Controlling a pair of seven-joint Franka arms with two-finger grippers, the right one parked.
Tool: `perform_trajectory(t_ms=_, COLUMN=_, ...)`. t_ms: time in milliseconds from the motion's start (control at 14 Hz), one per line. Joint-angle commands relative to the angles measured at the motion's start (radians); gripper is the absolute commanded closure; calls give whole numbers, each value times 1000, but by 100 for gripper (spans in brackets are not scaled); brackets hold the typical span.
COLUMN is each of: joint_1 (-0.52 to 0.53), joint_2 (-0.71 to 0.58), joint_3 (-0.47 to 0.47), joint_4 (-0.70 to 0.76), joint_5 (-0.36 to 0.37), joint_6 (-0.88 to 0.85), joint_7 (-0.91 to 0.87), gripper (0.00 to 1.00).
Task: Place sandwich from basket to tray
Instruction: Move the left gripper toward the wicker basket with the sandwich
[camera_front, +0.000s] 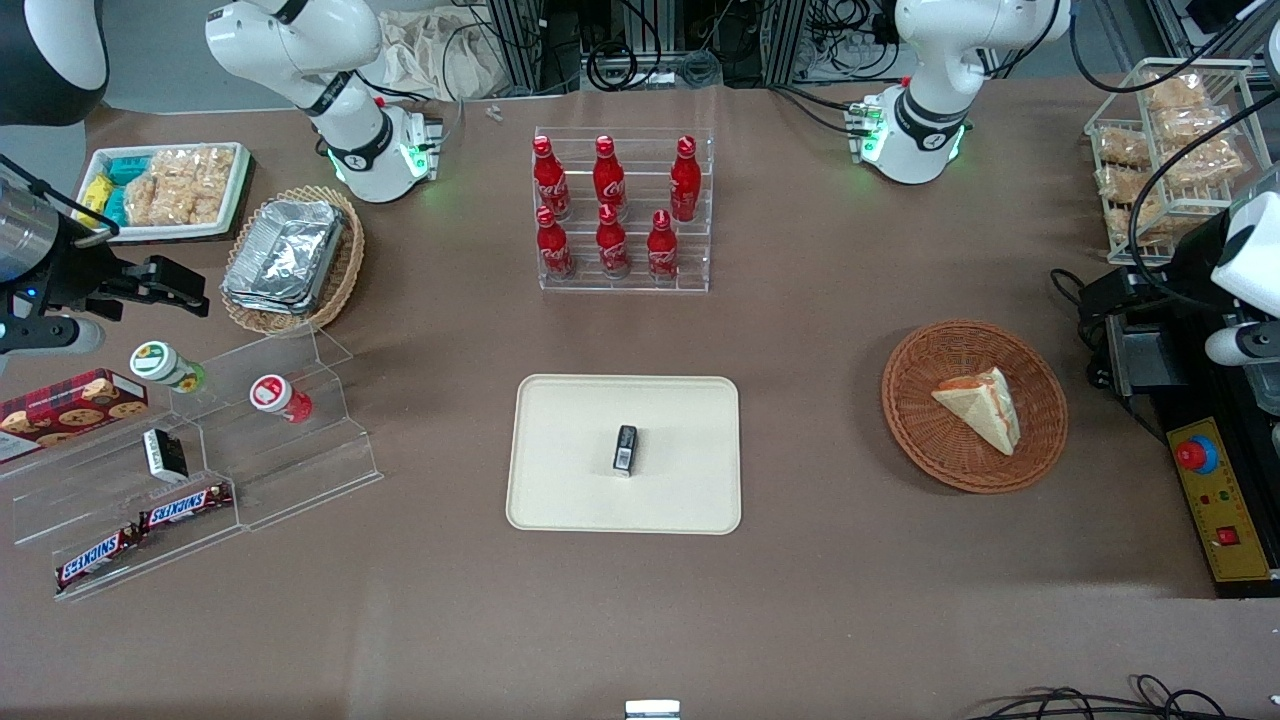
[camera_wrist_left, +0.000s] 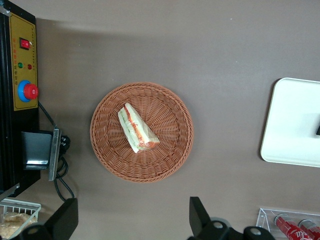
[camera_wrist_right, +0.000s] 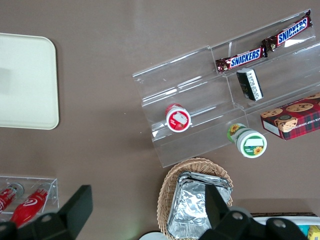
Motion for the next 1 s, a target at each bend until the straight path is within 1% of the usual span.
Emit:
perform_trajectory(t_ms=0, joint_1=1, joint_2=0, joint_3=-5, joint_4=15, joint_5=15, joint_6=-10, joint_7=13, gripper=0)
perform_trajectory(t_ms=143, joint_1=3, joint_2=6, joint_3=-5, joint_4=23, joint_5=16, joint_6=-10, joint_7=83, gripper=0)
perform_trajectory(t_ms=286, joint_1=4, joint_2=-6, joint_3=-4, joint_4=17, joint_5=3, joint_6=-35, joint_7=88, gripper=0)
perform_trajectory(t_ms=429, joint_1=4, joint_2=-19, joint_3=1, joint_4=26, joint_5=22, joint_6=-113, joint_7=91, gripper=0)
perform_trajectory(t_ms=500, joint_1=24, joint_2=-23, joint_3=13, joint_4=26, joint_5=21, joint_6=-156, joint_7=99, gripper=0)
perform_trajectory(t_ms=571, joint_1=50, joint_2=-32, joint_3=28, joint_4=15, joint_5=3, joint_6=-168, joint_7=91, gripper=0)
perform_trajectory(t_ms=643, joint_1=55, joint_2=-34, joint_3=33, joint_4=-6, joint_5=6, joint_6=-168, joint_7=79, gripper=0)
perform_trajectory(t_ms=714, joint_1=58, joint_2=-40, joint_3=36, joint_4=-53, joint_5=13, joint_6=-155, joint_7=71, gripper=0)
perform_trajectory(t_ms=786, joint_1=75, joint_2=-63, joint_3=45, joint_4=-116, joint_5=16, joint_6=-101, joint_7=48, gripper=0)
perform_trajectory(t_ms=929, joint_1=96, joint_2=-123, joint_3=48, joint_4=-297, joint_5=16, joint_6=69, joint_7=-8, gripper=0)
